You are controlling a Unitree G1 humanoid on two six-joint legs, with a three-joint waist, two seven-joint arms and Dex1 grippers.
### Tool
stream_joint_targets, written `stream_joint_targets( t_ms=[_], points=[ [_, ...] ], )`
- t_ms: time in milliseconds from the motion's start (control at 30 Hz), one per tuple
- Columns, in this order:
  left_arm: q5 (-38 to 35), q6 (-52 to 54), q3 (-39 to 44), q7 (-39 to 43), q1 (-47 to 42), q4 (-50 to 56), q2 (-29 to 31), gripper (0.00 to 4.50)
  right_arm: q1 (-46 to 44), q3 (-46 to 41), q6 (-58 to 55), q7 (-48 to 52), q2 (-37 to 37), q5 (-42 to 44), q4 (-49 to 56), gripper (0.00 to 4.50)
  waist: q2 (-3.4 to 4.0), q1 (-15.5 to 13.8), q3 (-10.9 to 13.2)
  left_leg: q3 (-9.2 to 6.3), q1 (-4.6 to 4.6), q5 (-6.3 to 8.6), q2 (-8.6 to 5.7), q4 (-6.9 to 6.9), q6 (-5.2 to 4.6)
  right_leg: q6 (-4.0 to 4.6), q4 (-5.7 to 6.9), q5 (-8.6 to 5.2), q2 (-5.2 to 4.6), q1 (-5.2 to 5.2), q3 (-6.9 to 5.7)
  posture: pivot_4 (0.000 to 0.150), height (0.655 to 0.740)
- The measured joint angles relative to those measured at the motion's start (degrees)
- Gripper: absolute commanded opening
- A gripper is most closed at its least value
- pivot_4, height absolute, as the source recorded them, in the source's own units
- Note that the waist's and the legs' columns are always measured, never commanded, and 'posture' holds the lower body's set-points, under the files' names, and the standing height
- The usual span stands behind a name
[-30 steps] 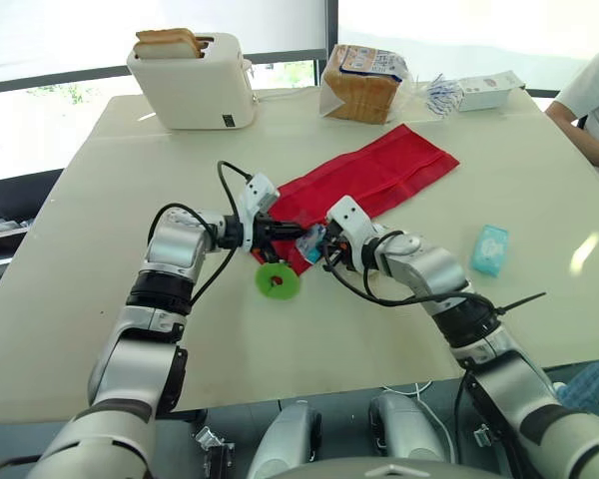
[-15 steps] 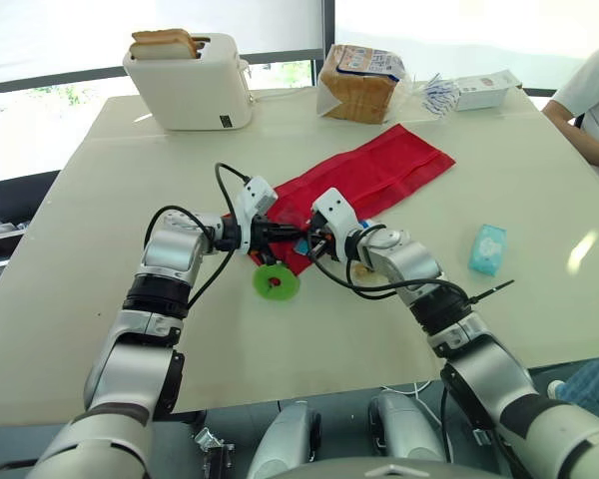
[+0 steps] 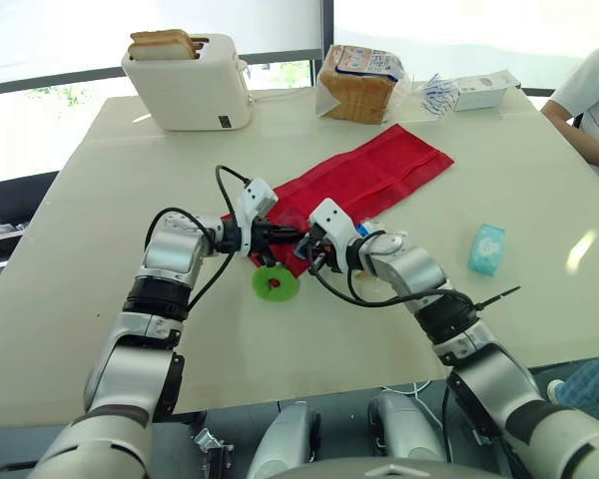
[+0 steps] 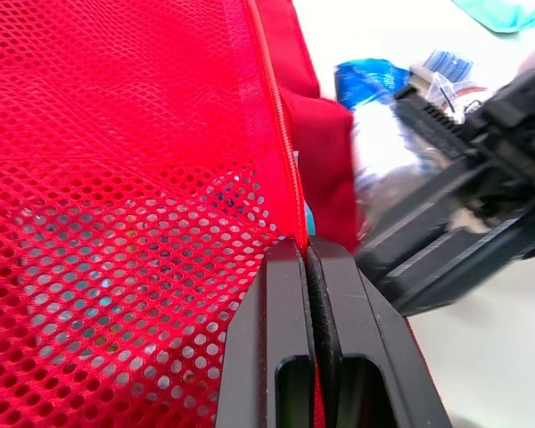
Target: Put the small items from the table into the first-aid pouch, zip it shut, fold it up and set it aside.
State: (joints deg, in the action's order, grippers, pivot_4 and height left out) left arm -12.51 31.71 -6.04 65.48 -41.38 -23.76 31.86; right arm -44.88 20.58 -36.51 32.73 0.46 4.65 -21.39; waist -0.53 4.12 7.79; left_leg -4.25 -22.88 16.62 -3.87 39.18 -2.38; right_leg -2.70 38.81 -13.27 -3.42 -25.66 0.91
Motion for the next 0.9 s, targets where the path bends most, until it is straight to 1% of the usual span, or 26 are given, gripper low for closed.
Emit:
stream_joint_targets(
  t_ms=[67,367,400,600,733,800,833,867,900],
  points=[
    [-0.06,0.43,0.69,-0.36,0.13,0.95,0.31,0.0,-1.41,-0.38,4.4,-1.41,1.33,-1.18,-4.76,0.06,0.0,0.0,-0.01,0.0,0.02,0.0,0.0,0.0,0.0,0.0,0.0,0.0,0.0,0.0,0.0,0.15,0.74],
    [-0.64,2.26,2.22,-0.83,1.03,3.94,1.01,0.0,-5.53,-2.6,17.13,-1.25,5.85,-3.44,-18.65,0.06,0.0,0.49,-0.02,-0.05,0.13,0.01,0.0,-0.05,0.02,0.0,0.01,0.0,0.02,0.01,-0.01,0.15,0.74],
    [-0.68,2.59,2.31,-0.92,1.08,4.78,1.06,0.0,-6.05,-3.37,19.9,-1.7,6.8,-3.74,-21.02,0.06,0.0,0.71,-0.03,-0.07,0.14,0.01,0.0,-0.06,0.03,0.0,0.01,0.0,0.02,0.01,-0.01,0.15,0.74],
    [-1.12,2.76,2.77,-1.59,2.05,6.45,1.01,0.0,-6.52,-4.24,30.06,-1.62,7.18,-4.13,-26.9,0.06,0.01,1.14,-0.03,-0.12,0.14,0.0,0.0,-0.07,0.04,0.0,0.01,0.0,0.02,0.01,-0.03,0.15,0.74],
    [-1.11,1.73,2.5,-1.59,2.59,7.0,1.02,0.0,-4.56,-4.46,31.57,1.35,6.02,-4.22,-24.88,0.06,0.01,1.07,-0.03,-0.15,0.14,0.0,-0.02,-0.07,0.04,0.0,0.0,0.0,0.01,0.03,-0.04,0.15,0.74],
    [-0.74,0.02,1.81,-1.71,3.06,6.79,1.12,0.0,-0.74,-3.57,28.43,6.34,2.55,-3.86,-17.01,1.1,0.01,0.84,-0.03,-0.2,0.1,0.0,-0.06,-0.04,0.04,0.0,-0.01,0.0,-0.02,0.04,-0.02,0.15,0.74],
    [-0.51,-0.68,1.5,-1.73,3.17,6.77,1.25,0.0,0.5,-3.27,27.3,7.55,1.63,-3.68,-14.22,1.47,0.02,0.75,-0.02,-0.21,0.06,0.0,-0.06,-0.04,0.04,0.0,-0.03,0.0,-0.02,0.03,-0.03,0.15,0.74],
    [0.06,-1.4,1.1,-1.77,3.25,6.49,1.45,0.0,1.94,-3.13,25.29,8.88,0.32,-3.21,-10.81,1.65,0.02,0.71,-0.02,-0.21,0.06,0.0,-0.07,-0.04,0.04,0.0,-0.03,0.0,-0.02,0.02,-0.03,0.15,0.74],
    [0.4,-2.0,0.8,-1.74,3.38,6.12,1.64,0.0,3.1,-3.03,23.75,9.81,-0.73,-2.64,-7.98,2.03,0.03,0.69,-0.02,-0.21,0.05,0.0,-0.07,-0.04,0.04,0.0,-0.02,0.0,-0.02,0.02,-0.03,0.15,0.74]
  ],
)
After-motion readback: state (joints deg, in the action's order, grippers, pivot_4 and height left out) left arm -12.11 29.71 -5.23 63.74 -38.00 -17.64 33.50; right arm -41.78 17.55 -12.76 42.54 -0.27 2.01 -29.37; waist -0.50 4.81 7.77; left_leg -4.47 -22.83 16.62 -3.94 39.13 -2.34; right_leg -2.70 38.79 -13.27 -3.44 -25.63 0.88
